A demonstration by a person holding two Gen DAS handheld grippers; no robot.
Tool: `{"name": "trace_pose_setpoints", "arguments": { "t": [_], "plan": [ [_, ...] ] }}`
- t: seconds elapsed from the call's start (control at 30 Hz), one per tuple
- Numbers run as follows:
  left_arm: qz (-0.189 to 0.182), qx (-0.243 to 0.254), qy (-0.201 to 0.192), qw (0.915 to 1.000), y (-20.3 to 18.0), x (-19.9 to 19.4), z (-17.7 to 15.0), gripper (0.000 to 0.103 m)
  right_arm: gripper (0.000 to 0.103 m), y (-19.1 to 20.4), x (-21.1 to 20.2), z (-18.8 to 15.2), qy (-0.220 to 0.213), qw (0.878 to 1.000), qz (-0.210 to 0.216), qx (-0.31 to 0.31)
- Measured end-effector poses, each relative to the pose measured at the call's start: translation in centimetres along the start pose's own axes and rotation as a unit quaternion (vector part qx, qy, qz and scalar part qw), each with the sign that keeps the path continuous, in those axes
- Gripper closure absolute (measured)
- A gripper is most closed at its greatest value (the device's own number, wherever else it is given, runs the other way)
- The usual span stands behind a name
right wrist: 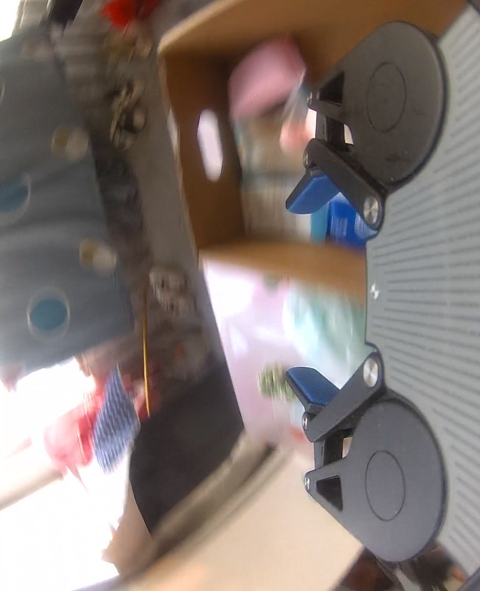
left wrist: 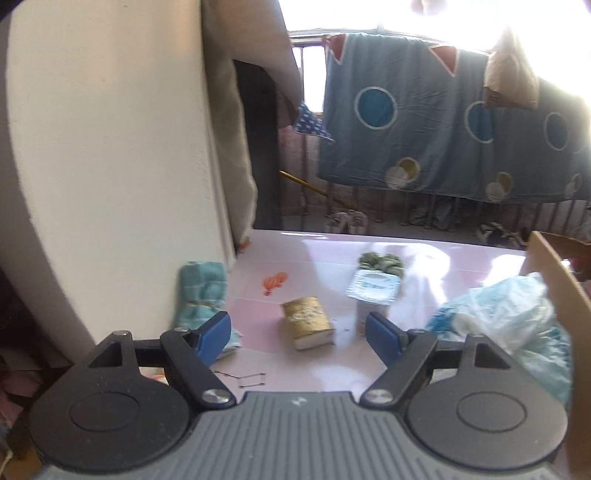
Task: Organize soft objects
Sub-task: 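Move the right gripper out of the box to the teal rolled towel, then grasp the teal rolled towel with the right gripper and lift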
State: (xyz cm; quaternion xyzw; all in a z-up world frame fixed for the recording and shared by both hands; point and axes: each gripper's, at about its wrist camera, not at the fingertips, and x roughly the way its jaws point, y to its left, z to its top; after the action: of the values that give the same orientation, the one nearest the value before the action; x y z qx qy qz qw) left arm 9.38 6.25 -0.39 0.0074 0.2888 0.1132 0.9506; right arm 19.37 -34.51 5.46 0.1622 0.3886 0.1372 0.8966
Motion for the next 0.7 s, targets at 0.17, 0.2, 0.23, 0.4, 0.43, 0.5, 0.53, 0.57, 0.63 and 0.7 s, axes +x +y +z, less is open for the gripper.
{"name": "trace_pose_setpoints", "arguments": {
  "t": [0.17,0.2,0.23,0.4,0.43,0.5,0.53,0.57,0.63,0.7],
  "plan": [
    [0.099,0.028,-0.024,0.9944,2.0,1.9,-0.6,0.024,0.013,10.6,6.2,0.7,0.058,0.985,0.147,-0.069],
    [0.116,0.032,-0.029,0.9923,2.4,2.3,-0.7,0.024,0.013,12.9,7.9,0.7,0.075,0.978,0.179,-0.077],
    [0.128,0.034,-0.033,0.9907,2.7,2.7,-0.8,0.024,0.013,14.9,9.5,0.7,0.089,0.971,0.206,-0.083],
    [0.119,0.015,-0.012,0.9927,5.0,6.2,-1.1,0.024,0.013,24.1,19.6,-0.6,0.168,0.935,0.289,-0.115],
    [0.114,0.014,-0.003,0.9933,5.3,7.2,-1.3,0.024,0.013,25.8,21.8,-1.3,0.184,0.929,0.297,-0.118],
    [0.108,0.015,0.012,0.994,5.5,8.8,-1.6,0.024,0.013,28.1,25.8,-2.2,0.213,0.921,0.307,-0.113],
    [0.105,0.016,0.019,0.9941,5.6,9.4,-1.7,0.024,0.013,28.9,27.6,-2.7,0.224,0.918,0.309,-0.109],
    [0.099,0.018,0.026,0.9946,5.6,10.1,-1.9,0.024,0.013,29.4,29.2,-3.1,0.231,0.916,0.31,-0.103],
    [0.09,0.024,0.041,0.9948,5.4,11.3,-2.4,0.024,0.013,30.3,32.0,-3.7,0.244,0.911,0.318,-0.092],
    [0.089,0.028,0.051,0.9944,5.3,12.2,-2.9,0.024,0.013,31.0,34.3,-4.3,0.251,0.907,0.325,-0.09]
  ]
}}
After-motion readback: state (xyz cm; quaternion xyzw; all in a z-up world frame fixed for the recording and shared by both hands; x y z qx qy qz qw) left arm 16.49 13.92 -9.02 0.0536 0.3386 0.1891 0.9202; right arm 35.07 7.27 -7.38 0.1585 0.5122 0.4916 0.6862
